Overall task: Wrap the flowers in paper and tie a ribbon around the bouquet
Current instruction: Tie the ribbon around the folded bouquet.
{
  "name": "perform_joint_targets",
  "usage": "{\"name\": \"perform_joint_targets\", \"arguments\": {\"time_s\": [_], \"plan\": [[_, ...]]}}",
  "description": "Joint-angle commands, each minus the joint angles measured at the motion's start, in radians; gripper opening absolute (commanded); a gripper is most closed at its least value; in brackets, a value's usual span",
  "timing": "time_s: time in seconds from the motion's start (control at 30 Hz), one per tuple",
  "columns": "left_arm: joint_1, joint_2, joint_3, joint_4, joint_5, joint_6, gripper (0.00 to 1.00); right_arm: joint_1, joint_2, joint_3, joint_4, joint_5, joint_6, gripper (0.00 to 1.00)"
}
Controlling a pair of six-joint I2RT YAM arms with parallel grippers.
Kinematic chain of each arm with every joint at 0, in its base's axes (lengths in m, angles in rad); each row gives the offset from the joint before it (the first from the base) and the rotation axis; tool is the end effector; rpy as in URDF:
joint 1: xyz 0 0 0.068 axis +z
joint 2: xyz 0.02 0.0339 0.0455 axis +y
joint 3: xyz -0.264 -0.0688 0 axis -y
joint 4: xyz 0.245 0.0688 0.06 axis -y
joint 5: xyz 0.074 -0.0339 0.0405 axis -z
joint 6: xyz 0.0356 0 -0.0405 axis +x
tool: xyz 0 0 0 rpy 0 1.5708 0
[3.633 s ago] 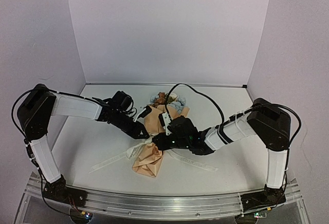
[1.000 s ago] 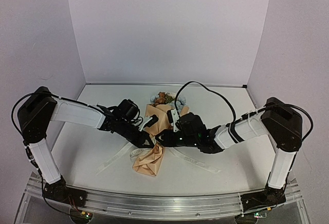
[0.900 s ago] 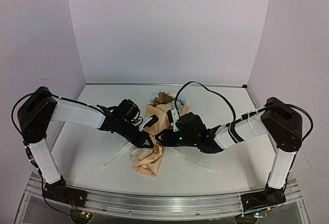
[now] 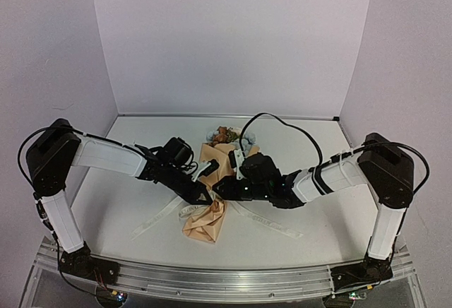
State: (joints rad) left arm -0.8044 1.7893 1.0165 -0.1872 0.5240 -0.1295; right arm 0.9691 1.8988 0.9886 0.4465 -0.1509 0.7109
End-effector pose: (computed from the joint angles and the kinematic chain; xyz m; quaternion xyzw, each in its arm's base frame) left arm 0.2331 -0.2678 0.1573 0.3785 0.8434 -0.3513 0.1481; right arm 0.2222 0.3331 0.1579 -0.1485 0.8361 0.4332 0.3021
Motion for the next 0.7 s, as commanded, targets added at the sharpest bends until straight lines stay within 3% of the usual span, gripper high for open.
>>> {"name": "perform_joint_targets", "arguments": {"time_s": [0.0,0.2,0.37,0.53,0.67], "plan": [[-0.01,0.018,0.041,-0.029,0.006,0.016,0.0,-0.005,-0.005,0.026,-0.025,-0.007,-0.009,0.24],[-0.012,0.012,0.035,-0.032,-0.002,0.018,0.0,-0.005,0.007,0.045,-0.041,-0.012,-0.008,0.22],[-0.012,0.005,0.032,-0.033,-0.006,0.019,0.0,-0.006,0.011,0.059,-0.047,-0.016,-0.008,0.14],[-0.012,0.001,0.028,-0.029,-0.005,0.016,0.0,-0.006,0.007,0.058,-0.048,-0.021,-0.01,0.0],[-0.012,-0.002,0.022,-0.015,-0.002,0.007,0.0,-0.006,-0.003,0.043,-0.048,-0.02,-0.017,0.0]]}}
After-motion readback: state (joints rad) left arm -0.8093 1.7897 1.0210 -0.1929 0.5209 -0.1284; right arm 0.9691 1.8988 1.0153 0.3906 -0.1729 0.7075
